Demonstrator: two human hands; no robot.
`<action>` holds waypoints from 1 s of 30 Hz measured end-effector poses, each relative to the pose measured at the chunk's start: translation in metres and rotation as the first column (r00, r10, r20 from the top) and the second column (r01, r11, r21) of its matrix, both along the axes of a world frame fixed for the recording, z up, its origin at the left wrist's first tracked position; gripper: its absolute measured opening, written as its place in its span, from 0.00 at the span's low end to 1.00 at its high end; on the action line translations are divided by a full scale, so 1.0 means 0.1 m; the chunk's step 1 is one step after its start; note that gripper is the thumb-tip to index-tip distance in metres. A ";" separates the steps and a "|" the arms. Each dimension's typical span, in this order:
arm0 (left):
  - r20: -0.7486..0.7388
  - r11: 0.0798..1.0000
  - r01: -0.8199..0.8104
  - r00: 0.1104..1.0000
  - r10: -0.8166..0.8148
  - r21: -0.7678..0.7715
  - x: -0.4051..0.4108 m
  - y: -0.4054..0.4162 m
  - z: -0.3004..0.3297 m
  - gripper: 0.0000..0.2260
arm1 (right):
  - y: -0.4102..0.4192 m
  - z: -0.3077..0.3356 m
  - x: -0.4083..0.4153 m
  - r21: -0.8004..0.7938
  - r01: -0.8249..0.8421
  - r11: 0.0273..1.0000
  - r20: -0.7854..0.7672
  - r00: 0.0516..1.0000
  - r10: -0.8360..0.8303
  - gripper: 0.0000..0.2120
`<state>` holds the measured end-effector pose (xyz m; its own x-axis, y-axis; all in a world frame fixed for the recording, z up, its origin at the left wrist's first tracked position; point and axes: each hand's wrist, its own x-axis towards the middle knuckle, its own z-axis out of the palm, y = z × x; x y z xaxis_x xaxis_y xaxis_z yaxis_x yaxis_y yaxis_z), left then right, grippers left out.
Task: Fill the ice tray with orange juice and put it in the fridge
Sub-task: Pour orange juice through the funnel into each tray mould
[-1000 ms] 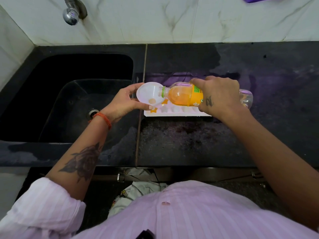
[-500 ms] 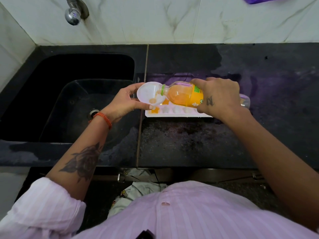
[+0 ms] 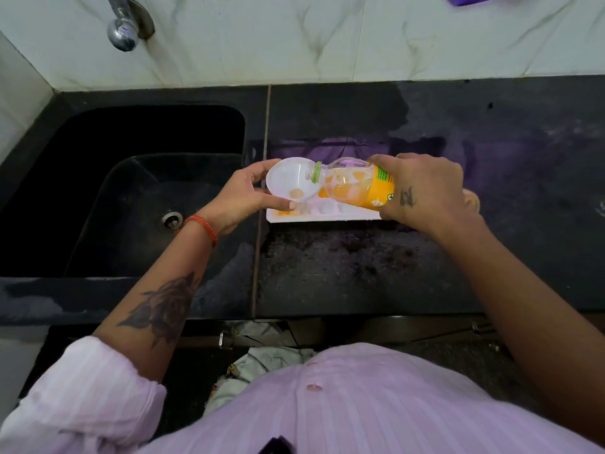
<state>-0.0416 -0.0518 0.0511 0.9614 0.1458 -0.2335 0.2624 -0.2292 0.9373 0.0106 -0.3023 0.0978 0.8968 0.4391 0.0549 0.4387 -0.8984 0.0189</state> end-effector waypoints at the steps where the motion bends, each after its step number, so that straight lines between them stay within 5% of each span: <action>1: 0.001 1.000 0.003 1.000 -0.003 -0.004 0.01 -0.01 -0.01 0.32 | -0.01 0.00 0.00 -0.007 0.004 1.000 0.010 1.000 -0.004 0.32; 18: -0.005 1.000 0.030 1.000 -0.030 0.002 0.07 -0.14 0.00 0.28 | -0.09 0.08 -0.01 -0.060 -0.007 0.998 0.068 0.998 0.011 0.30; 30: 0.017 0.999 0.044 0.999 -0.044 -0.022 0.12 -0.16 0.03 0.28 | -0.17 -0.03 0.03 0.016 0.043 0.999 -0.060 0.997 -0.042 0.36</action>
<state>-0.0296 -0.0677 0.0537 0.9704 0.0981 -0.2206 0.2373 -0.2196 0.9463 0.0135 -0.3192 0.0950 0.9166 0.3997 0.0077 0.3998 -0.9163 -0.0215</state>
